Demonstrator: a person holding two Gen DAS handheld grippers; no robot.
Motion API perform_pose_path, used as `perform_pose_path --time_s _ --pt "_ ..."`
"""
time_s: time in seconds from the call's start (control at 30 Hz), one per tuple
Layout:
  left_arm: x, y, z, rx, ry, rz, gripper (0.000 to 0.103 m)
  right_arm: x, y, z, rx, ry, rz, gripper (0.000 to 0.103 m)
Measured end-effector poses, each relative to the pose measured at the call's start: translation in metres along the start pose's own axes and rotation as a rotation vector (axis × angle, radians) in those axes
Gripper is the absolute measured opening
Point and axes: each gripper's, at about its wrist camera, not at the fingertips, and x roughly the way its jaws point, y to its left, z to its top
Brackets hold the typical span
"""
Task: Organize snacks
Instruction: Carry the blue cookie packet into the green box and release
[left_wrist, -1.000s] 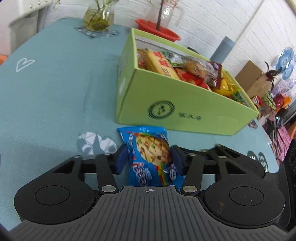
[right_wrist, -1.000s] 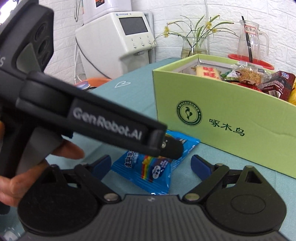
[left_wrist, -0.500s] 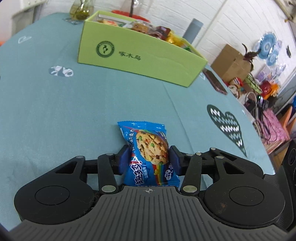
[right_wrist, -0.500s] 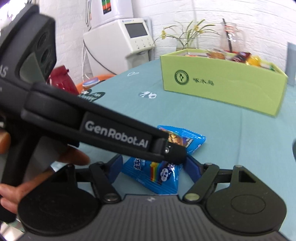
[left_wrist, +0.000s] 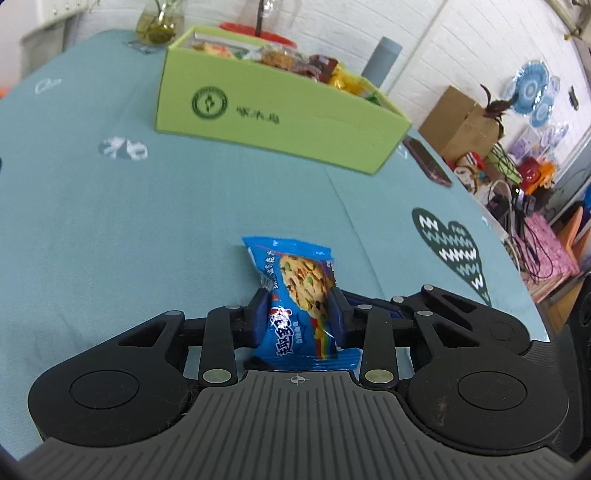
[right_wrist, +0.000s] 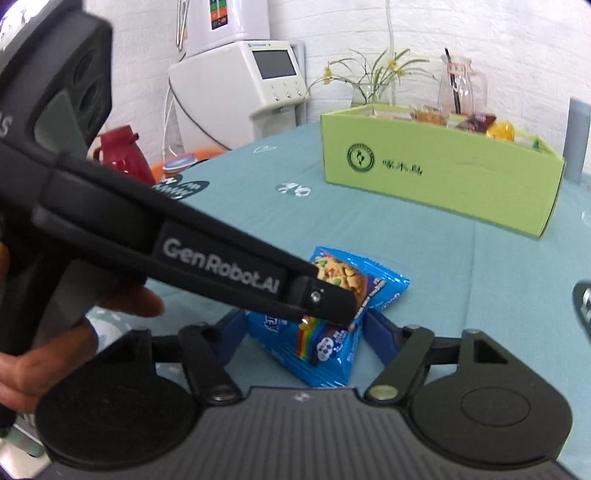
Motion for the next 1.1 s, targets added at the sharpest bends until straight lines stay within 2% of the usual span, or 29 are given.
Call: perform_pose_path --time_s 0.13,0.33,0.4,0.5,0.6,0.73,0.83,0.87,0.93,1.0,1.1 --pt "-0.005 -0.005 0.036 -0.005 -0.045 -0.042 0.010 -0.005 -0.014 0.033 -0.024 -0.077 -0.038 0.068" --pt "0.003 -0.018 0.123 0.066 -0.182 -0.017 0.011 0.026 -0.041 0.107 -0.146 -0.181 -0.125 0.068" --pt "0.010 -0.015 0.153 0.067 -0.218 -0.005 0.010 0.041 -0.056 0.134 -0.158 -0.203 -0.125 0.068" --pt "0.033 -0.004 0.198 0.074 -0.237 0.036 0.010 0.071 -0.086 0.168 -0.129 -0.198 -0.086 0.068" --pt "0.064 0.022 0.230 0.035 -0.195 0.051 0.010 0.112 -0.106 0.192 -0.109 -0.135 -0.061 0.068" --pt "0.095 0.055 0.238 -0.032 -0.144 0.043 0.015 0.151 -0.114 0.196 -0.104 -0.050 -0.026 0.072" --pt "0.100 0.067 0.230 -0.049 -0.157 0.025 0.023 0.162 -0.111 0.188 -0.122 -0.055 -0.034 0.078" --pt "0.098 0.068 0.229 -0.044 -0.165 0.016 0.025 0.161 -0.109 0.187 -0.126 -0.061 -0.042 0.080" --pt "0.089 0.065 0.227 -0.043 -0.182 0.002 0.038 0.155 -0.108 0.187 -0.120 -0.068 -0.042 0.082" --pt "0.070 0.055 0.224 -0.039 -0.231 0.000 0.043 0.140 -0.107 0.187 -0.110 -0.100 -0.053 0.092" --pt "0.041 0.039 0.216 -0.016 -0.288 0.012 0.052 0.107 -0.105 0.183 -0.093 -0.152 -0.077 0.092"
